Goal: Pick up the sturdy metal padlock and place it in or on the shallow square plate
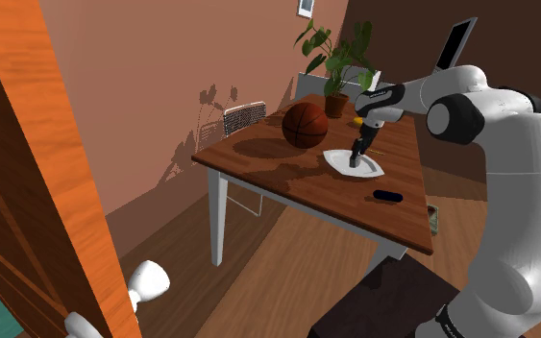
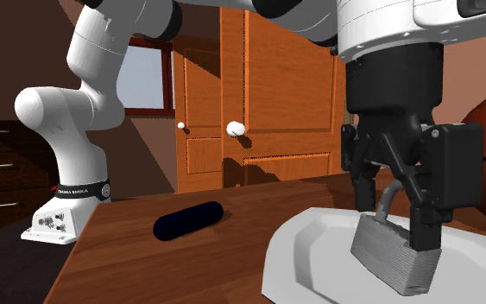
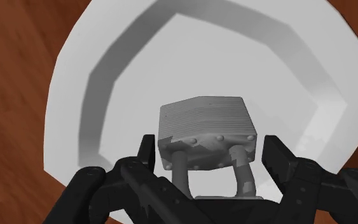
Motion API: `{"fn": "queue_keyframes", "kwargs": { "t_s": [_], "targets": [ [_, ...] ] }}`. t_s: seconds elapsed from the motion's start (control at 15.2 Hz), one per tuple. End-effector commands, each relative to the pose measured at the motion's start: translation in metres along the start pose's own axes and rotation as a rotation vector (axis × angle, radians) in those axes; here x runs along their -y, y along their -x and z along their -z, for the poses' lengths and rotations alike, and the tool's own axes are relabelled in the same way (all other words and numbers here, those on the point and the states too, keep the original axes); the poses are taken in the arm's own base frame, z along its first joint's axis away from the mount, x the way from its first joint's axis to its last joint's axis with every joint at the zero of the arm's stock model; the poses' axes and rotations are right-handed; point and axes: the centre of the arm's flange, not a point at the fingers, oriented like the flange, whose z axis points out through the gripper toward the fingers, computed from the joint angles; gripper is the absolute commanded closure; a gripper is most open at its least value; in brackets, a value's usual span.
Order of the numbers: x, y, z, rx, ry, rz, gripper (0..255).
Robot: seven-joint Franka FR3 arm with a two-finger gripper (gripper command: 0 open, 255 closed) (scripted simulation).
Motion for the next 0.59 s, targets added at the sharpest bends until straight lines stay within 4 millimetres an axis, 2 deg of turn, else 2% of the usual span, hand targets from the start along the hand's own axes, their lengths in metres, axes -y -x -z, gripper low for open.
{"fn": "queue_keyframes", "kwargs": {
  "t_s": [0.0, 0.26, 0.53],
  "targets": [
    [0.000, 0.000, 0.000, 0.000, 0.000, 0.000, 0],
    [0.000, 0.000, 0.000, 0.000, 0.000, 0.000, 0],
    [0.000, 0.000, 0.050, 0.000, 0.000, 0.000, 0]
  ]
}}
